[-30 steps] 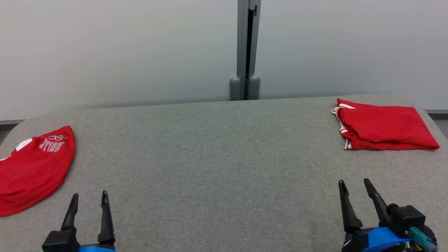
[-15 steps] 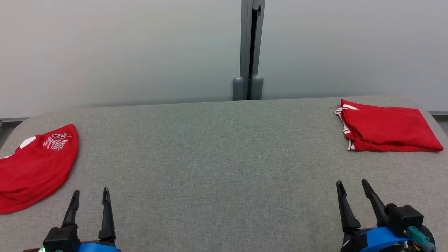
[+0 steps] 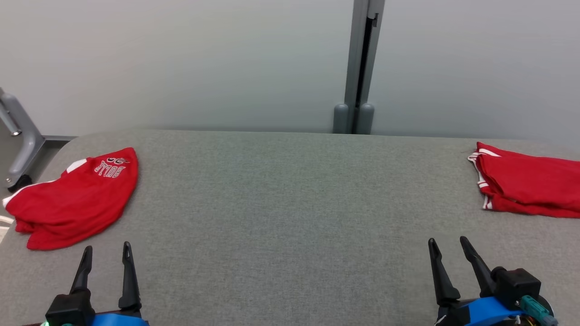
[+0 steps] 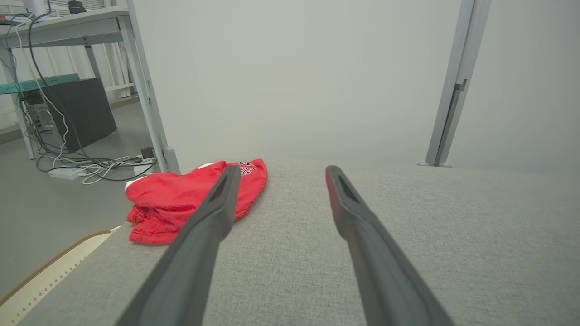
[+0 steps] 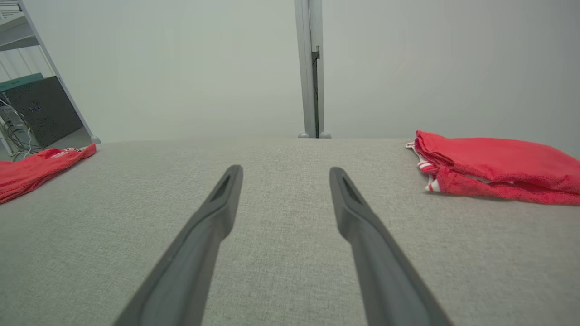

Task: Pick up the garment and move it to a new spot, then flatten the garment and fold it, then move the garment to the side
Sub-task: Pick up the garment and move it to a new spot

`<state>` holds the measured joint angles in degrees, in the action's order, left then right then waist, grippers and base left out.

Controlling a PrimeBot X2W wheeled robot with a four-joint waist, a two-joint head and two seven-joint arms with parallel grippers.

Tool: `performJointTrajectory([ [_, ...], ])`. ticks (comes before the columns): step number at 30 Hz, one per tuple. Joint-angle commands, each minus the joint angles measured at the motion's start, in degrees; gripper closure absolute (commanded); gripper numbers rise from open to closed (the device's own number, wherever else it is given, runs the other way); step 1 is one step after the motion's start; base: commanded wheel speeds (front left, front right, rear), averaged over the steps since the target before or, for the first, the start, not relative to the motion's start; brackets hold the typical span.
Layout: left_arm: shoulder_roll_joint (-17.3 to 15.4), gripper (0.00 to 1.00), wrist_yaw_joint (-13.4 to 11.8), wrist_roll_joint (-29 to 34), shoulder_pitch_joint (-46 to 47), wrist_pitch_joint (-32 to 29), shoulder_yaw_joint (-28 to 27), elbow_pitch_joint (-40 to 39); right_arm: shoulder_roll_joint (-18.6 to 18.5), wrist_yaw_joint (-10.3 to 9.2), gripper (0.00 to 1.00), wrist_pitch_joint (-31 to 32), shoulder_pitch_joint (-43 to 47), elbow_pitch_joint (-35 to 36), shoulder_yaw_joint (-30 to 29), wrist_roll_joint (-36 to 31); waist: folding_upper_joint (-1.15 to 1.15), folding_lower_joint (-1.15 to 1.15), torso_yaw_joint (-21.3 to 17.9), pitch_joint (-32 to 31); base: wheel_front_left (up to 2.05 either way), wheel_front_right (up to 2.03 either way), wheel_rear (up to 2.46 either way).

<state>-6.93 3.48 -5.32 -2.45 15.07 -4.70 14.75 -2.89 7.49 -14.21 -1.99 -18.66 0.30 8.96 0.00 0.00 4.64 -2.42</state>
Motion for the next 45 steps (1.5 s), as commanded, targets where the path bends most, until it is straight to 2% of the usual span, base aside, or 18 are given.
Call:
performJointTrajectory([
  [1,-0.46,0.00,-0.26,-0.24,0.51,0.14,-0.11,-0.14,-0.03,0.01,0.00,-0.21,0.66,-0.29,0.31,0.48,0.00,0.00,2.00,0.46,0.00,0.00,0.00],
  [18,-2.19,0.00,-1.23,-1.26,0.57,-0.28,-0.91,-1.20,-0.05,0.01,0.00,-0.85,0.55,-1.34,1.67,2.07,0.00,0.00,14.46,1.50,0.00,0.00,0.00],
  [25,-2.62,0.00,-1.95,-2.20,0.75,-0.24,-1.52,-1.21,-0.06,0.01,0.00,-0.97,-0.16,-1.40,2.02,2.11,0.00,0.00,17.91,1.95,0.00,0.00,0.00],
  [34,-2.67,0.00,-2.41,-3.43,0.61,-0.46,-1.99,-1.64,-0.07,0.01,0.00,-1.01,-0.76,-1.42,2.70,1.89,0.00,0.00,18.03,2.08,0.00,0.00,0.00],
  [40,-4.00,0.00,-2.08,-5.35,7.22,-0.83,-3.28,-0.09,-0.09,0.01,0.00,-0.61,-2.29,0.18,1.81,-0.73,0.00,0.00,16.50,5.53,0.00,0.00,0.00],
  [45,-6.99,0.00,-1.98,-7.68,16.89,-1.39,-5.69,2.61,-0.12,0.01,0.00,1.09,-5.44,3.94,0.37,-4.51,0.00,0.00,13.47,11.25,0.00,0.00,0.00],
])
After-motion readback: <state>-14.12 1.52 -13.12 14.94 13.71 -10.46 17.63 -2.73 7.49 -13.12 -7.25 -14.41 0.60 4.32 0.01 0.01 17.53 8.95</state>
